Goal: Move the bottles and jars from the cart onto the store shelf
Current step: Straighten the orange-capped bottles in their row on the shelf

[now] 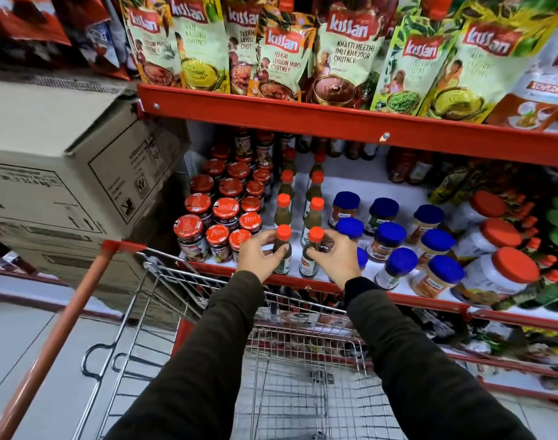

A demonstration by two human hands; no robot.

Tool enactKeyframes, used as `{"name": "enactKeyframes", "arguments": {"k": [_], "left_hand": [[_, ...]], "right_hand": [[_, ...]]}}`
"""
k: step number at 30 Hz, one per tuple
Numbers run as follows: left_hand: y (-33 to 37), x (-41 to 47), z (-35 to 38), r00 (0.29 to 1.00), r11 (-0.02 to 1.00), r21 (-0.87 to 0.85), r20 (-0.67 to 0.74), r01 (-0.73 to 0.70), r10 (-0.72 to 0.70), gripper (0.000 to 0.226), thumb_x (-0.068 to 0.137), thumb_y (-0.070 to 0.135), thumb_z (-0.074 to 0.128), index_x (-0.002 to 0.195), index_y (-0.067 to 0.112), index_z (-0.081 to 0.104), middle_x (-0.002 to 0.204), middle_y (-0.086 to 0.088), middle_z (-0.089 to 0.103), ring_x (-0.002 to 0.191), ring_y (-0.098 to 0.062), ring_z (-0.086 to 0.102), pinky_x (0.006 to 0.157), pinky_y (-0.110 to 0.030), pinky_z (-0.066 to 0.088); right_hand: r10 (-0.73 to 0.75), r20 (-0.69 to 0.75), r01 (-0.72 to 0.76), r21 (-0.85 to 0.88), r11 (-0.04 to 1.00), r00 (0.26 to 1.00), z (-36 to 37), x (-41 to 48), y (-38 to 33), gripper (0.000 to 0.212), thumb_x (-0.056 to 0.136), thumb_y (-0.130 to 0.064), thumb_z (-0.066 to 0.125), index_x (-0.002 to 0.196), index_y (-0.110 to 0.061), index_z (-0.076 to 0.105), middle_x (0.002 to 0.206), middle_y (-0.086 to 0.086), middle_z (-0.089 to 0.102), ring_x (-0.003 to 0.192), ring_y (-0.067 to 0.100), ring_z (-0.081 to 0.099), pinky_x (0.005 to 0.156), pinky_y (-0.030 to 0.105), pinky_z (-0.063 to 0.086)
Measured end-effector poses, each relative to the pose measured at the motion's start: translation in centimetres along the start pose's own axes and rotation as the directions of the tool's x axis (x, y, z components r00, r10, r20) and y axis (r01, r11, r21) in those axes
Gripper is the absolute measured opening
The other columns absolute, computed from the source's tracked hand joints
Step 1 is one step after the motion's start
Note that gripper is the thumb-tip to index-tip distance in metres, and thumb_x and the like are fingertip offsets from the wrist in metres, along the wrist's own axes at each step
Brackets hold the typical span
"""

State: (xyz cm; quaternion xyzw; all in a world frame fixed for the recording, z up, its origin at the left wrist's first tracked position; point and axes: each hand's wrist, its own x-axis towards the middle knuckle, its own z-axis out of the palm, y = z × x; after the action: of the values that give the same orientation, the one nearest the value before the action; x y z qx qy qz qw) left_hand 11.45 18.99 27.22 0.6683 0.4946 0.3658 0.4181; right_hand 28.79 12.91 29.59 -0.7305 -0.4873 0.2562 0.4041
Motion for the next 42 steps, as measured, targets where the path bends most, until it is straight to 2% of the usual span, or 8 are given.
{"name": "enactKeyframes", "arguments": {"k": [4, 8, 11, 21, 26, 29, 37, 42], "left_hand": [[0.5, 0.2, -0.1, 0.999, 0.998, 0.067, 0.032, -0.010, 0.008, 0.043, 0.079, 0.027, 0.078, 0.119, 0.018, 0.068, 0.118, 0.001, 0.071, 0.114, -0.014, 0.063, 0.102, -0.035, 0.050], [1.2, 0.2, 0.4, 0.990, 0.990, 0.128, -0.136, 0.057, -0.039, 0.056, 0.063, 0.052, 0.086, 0.104, 0.017, 0.069, 0.104, 0.003, 0.067, 0.094, -0.015, 0.063, 0.083, -0.029, 0.052], [1.1, 0.5, 0.3, 0.989, 0.996, 0.061, -0.135, 0.072, -0.064, 0.043, 0.066, 0.041, 0.088, 0.093, 0.014, 0.069, 0.091, 0.000, 0.073, 0.087, -0.017, 0.068, 0.084, -0.033, 0.057], [0.6, 0.8, -1.8, 0.993, 1.000, 0.018, 0.120, -0.016, 0.014, 0.038, 0.084, 0.013, 0.075, 0.121, 0.007, 0.069, 0.120, -0.008, 0.072, 0.116, -0.020, 0.065, 0.106, -0.040, 0.049], [0.6, 0.4, -1.1, 0.996, 0.999, 0.037, 0.083, -0.010, 0.007, 0.043, 0.083, 0.024, 0.077, 0.123, 0.011, 0.068, 0.120, -0.005, 0.072, 0.114, -0.017, 0.063, 0.103, -0.035, 0.049], [0.3, 0.5, -0.8, 0.996, 1.000, 0.009, 0.090, -0.009, 0.009, 0.032, 0.084, 0.020, 0.075, 0.115, 0.012, 0.071, 0.111, -0.004, 0.074, 0.105, -0.017, 0.067, 0.104, -0.038, 0.050], [0.0, 0.3, -0.4, 0.997, 1.000, -0.012, 0.073, 0.000, 0.001, 0.029, 0.087, 0.015, 0.072, 0.115, 0.011, 0.070, 0.110, -0.008, 0.075, 0.107, -0.023, 0.069, 0.103, -0.040, 0.051], [-0.3, -0.8, 0.7, 1.000, 1.000, 0.027, -0.013, 0.005, -0.004, 0.047, 0.088, 0.025, 0.071, 0.132, 0.013, 0.058, 0.129, -0.007, 0.066, 0.122, -0.021, 0.059, 0.097, -0.027, 0.047]], "right_hand": [[-0.016, 0.034, 0.016, -0.012, 1.000, 0.999, -0.2, 0.0, -0.2, 0.040, 0.081, -0.014, 0.081, 0.119, -0.009, 0.069, 0.111, 0.005, 0.074, 0.105, 0.019, 0.067, 0.101, 0.039, 0.054], [-0.008, -0.061, 0.006, -0.024, 1.000, 0.998, 0.0, -0.2, -0.4, 0.041, 0.079, -0.026, 0.086, 0.114, -0.014, 0.068, 0.111, 0.001, 0.073, 0.103, 0.014, 0.065, 0.097, 0.032, 0.053], [0.022, -0.074, -0.022, -0.005, 1.000, 0.997, 0.0, -0.3, -0.3, 0.033, 0.081, -0.021, 0.085, 0.108, -0.012, 0.071, 0.105, 0.003, 0.076, 0.100, 0.019, 0.070, 0.096, 0.039, 0.057], [0.024, -0.007, -0.024, 0.000, 1.000, 1.000, -0.6, -0.1, 0.0, 0.036, 0.083, -0.012, 0.081, 0.117, -0.006, 0.071, 0.113, 0.007, 0.076, 0.108, 0.021, 0.070, 0.104, 0.041, 0.054], [0.033, -0.013, -0.033, -0.027, 0.999, 0.999, -0.3, -0.4, 0.1, 0.039, 0.081, -0.019, 0.085, 0.116, -0.008, 0.071, 0.114, 0.007, 0.075, 0.109, 0.022, 0.069, 0.103, 0.042, 0.054], [0.067, -0.030, -0.068, -0.020, 0.997, 0.997, -0.3, -0.6, 0.2, 0.034, 0.081, -0.019, 0.085, 0.111, -0.009, 0.073, 0.111, 0.005, 0.077, 0.103, 0.021, 0.071, 0.099, 0.046, 0.057], [0.066, -0.085, -0.070, -0.046, 0.997, 0.994, 0.0, -1.3, 0.0, 0.036, 0.081, -0.024, 0.085, 0.111, -0.011, 0.072, 0.111, 0.005, 0.076, 0.103, 0.022, 0.071, 0.097, 0.045, 0.057], [0.056, -0.054, -0.055, 0.018, 0.998, 0.997, -0.4, -2.1, 0.3, 0.052, 0.081, -0.021, 0.085, 0.128, -0.013, 0.063, 0.125, 0.006, 0.071, 0.114, 0.022, 0.067, 0.102, 0.038, 0.054]]}}
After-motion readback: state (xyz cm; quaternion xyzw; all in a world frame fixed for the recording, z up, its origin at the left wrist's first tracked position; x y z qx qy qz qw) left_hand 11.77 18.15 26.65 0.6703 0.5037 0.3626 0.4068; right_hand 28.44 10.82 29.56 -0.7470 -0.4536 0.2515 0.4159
